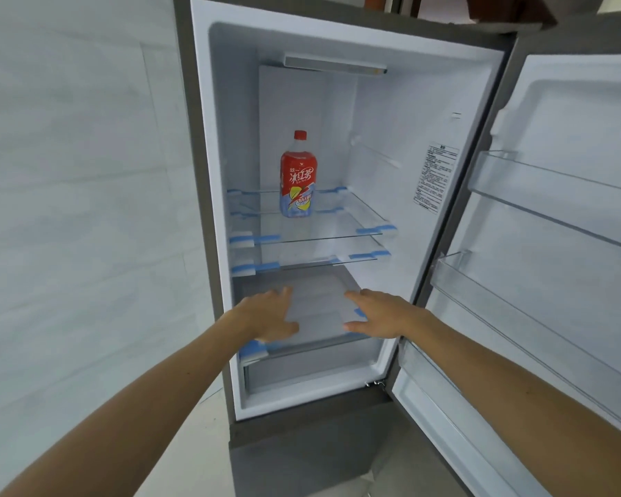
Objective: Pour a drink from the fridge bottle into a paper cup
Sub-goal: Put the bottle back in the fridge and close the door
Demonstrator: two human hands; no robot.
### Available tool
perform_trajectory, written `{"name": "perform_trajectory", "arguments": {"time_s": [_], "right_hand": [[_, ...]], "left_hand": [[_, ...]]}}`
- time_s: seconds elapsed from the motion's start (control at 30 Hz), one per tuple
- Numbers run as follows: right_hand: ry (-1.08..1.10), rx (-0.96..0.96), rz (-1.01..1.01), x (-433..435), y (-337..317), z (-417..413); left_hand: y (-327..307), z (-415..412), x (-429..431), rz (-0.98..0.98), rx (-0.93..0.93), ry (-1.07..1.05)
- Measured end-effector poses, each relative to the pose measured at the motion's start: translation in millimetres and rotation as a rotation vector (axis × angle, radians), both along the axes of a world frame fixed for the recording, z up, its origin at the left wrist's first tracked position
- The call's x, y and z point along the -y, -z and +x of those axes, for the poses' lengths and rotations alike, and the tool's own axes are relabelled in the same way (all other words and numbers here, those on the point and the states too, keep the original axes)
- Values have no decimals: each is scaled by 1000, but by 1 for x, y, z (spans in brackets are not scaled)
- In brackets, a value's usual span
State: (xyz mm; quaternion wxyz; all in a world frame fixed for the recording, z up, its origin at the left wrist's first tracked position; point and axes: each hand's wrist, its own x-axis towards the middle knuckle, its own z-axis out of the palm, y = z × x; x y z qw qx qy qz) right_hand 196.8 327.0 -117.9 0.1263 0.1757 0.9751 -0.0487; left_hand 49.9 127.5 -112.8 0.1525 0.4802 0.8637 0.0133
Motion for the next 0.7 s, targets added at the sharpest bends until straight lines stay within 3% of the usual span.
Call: {"name": "perform_trajectory", "arguments": {"time_s": [0.7], "right_hand": [[-104, -59, -26, 63, 14, 191]], "left_hand": [[26, 210, 56, 63, -32, -157]]}}
